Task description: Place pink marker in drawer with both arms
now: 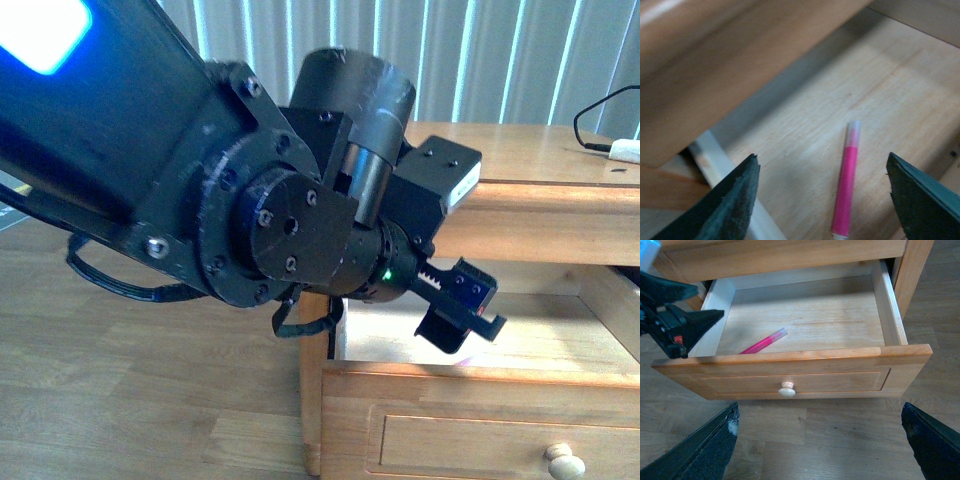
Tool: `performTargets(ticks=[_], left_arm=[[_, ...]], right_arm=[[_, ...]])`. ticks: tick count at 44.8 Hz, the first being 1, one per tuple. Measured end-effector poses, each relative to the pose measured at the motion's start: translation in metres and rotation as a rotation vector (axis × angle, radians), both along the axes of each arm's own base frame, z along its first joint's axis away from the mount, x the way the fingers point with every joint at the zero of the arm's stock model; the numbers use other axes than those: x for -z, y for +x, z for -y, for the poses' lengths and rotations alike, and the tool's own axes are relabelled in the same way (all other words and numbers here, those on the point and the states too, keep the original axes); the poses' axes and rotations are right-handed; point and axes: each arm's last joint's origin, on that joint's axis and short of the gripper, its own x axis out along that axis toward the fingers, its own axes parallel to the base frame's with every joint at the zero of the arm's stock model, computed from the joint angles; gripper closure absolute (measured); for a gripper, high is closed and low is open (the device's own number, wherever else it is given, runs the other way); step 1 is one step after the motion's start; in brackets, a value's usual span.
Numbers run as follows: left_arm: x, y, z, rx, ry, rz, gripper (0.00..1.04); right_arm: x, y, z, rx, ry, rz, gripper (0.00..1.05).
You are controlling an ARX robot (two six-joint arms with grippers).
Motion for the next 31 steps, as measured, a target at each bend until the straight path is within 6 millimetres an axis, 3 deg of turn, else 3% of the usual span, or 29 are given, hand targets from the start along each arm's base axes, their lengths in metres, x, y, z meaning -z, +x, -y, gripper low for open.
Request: performTargets(ticks=[6,11,18,22,31], left_arm=[[-0.038,-0.022,-0.026,-0.206,-0.095,0.078,0.05],[-0.059,-0.054,-0.058,-0.339,-0.154,0.119,0.06],[-0.072,-0.105,-0.1,-0.449,-0.251,0.162,0.06],[-0.076,-0.13,-0.119,-0.481,-0.291,0.161,0.06],[-0.073,-0.214,-0.175,-0.657,-0.408,0.172,0.06]], right_arm=[[0.0,0.0,0.0,0.0,0.0,0.0,0.09],[0.0,0.0,0.0,0.0,0.0,0.0,0.09],[0.0,0.0,0.0,0.0,0.0,0.0,0.09],[0.0,0.0,0.0,0.0,0.0,0.0,0.09],[0.0,0.0,0.0,-0.001,0.0,0.0,0.09]])
